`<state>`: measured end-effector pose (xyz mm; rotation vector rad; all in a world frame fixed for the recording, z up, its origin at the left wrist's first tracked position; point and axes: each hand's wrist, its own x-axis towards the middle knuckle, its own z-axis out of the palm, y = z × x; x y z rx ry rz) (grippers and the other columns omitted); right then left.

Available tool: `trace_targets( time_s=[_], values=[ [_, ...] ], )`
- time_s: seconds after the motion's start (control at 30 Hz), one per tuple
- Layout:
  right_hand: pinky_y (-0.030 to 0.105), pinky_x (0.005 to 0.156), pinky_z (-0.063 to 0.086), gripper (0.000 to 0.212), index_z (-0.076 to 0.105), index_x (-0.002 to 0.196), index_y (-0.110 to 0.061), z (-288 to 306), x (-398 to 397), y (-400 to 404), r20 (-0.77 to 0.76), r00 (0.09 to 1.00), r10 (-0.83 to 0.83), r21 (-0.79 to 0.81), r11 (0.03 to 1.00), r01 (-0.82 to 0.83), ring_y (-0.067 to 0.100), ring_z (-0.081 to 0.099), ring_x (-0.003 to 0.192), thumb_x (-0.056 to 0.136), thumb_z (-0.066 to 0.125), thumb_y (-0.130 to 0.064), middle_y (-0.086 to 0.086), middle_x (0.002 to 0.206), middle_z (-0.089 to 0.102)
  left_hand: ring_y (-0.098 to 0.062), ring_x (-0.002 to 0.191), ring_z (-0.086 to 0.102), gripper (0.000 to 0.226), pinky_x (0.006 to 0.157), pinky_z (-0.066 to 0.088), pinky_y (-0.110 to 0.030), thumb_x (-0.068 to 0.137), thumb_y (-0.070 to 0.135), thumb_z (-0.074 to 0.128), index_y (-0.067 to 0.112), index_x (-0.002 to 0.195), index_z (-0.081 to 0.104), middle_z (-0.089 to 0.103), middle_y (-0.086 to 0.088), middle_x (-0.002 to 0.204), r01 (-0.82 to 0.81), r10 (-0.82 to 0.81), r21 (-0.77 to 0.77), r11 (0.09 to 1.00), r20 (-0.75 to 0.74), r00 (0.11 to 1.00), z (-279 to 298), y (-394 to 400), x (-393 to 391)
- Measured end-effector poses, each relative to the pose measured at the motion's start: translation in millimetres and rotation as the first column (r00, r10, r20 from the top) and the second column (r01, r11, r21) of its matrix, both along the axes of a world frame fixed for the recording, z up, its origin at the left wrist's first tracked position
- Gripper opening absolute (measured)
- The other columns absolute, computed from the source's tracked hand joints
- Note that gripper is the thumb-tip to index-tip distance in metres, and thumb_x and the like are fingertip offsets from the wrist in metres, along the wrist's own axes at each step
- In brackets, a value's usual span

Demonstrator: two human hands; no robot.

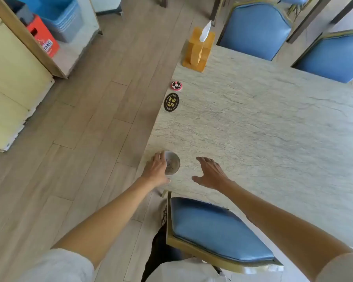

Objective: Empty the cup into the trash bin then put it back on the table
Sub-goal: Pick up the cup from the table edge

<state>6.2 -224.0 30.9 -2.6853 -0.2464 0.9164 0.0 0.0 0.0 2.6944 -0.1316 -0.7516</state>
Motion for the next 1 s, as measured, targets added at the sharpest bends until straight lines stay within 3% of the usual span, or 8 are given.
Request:
trace_targets(
  time_s=[0.2, 0.4, 0.6, 1.0],
  values=[
    [0.05, 0.12, 0.029, 0.088, 0.028, 0.157, -0.009, -11, 8, -1, -0.04, 0.997, -0.068, 0.001, 0.998, 0.068, 0.035, 0.034, 0.149, 0.088, 0.073, -0.038, 0.014, 0.163, 0.036, -0.033, 0.132, 0.038, 0.121, 0.105, 0.044, -0.039, 0.061, 0.039, 0.089, 0.005, 0.152, 0.015, 0.034, -0.016, 0.146, 0.013, -0.014, 0.03, 0.999, 0.029, 0.999, -16, -6, 16],
    [0.05, 0.119, 0.032, 0.087, 0.028, 0.157, -0.009, -16, 11, -6, -0.048, 0.994, -0.1, 0.021, 0.995, 0.101, 0.036, 0.035, 0.148, 0.088, 0.072, -0.038, 0.014, 0.162, 0.039, -0.03, 0.121, 0.041, 0.111, 0.095, 0.048, -0.036, 0.052, 0.05, 0.088, 0.012, 0.14, 0.033, 0.04, -0.013, 0.133, 0.036, -0.039, 0.039, 0.999, 0.081, 0.996, -25, -8, 26],
    [0.05, 0.117, 0.036, 0.083, 0.03, 0.157, -0.009, -13, 6, -14, -0.016, 0.988, -0.152, 0.066, 0.986, 0.152, 0.036, 0.037, 0.147, 0.091, 0.069, -0.039, 0.014, 0.16, 0.041, -0.031, 0.119, 0.038, 0.115, 0.084, 0.054, -0.04, 0.047, 0.047, 0.091, 0.024, 0.143, 0.031, 0.032, -0.013, 0.131, -0.027, 0.025, 0.031, 0.999, 0.07, 0.997, -26, -6, 22],
    [0.045, 0.117, 0.035, 0.074, 0.036, 0.154, -0.011, -6, -41, -47, -0.04, 0.94, -0.338, 0.173, 0.924, 0.34, 0.032, 0.037, 0.148, 0.095, 0.067, -0.043, 0.013, 0.159, 0.044, -0.026, 0.119, 0.045, 0.113, 0.098, 0.045, -0.034, 0.046, 0.04, 0.093, 0.009, 0.136, 0.035, 0.04, -0.011, 0.132, -0.034, 0.048, -0.152, 0.988, 0.087, 0.995, -6, -23, -2]
  ],
)
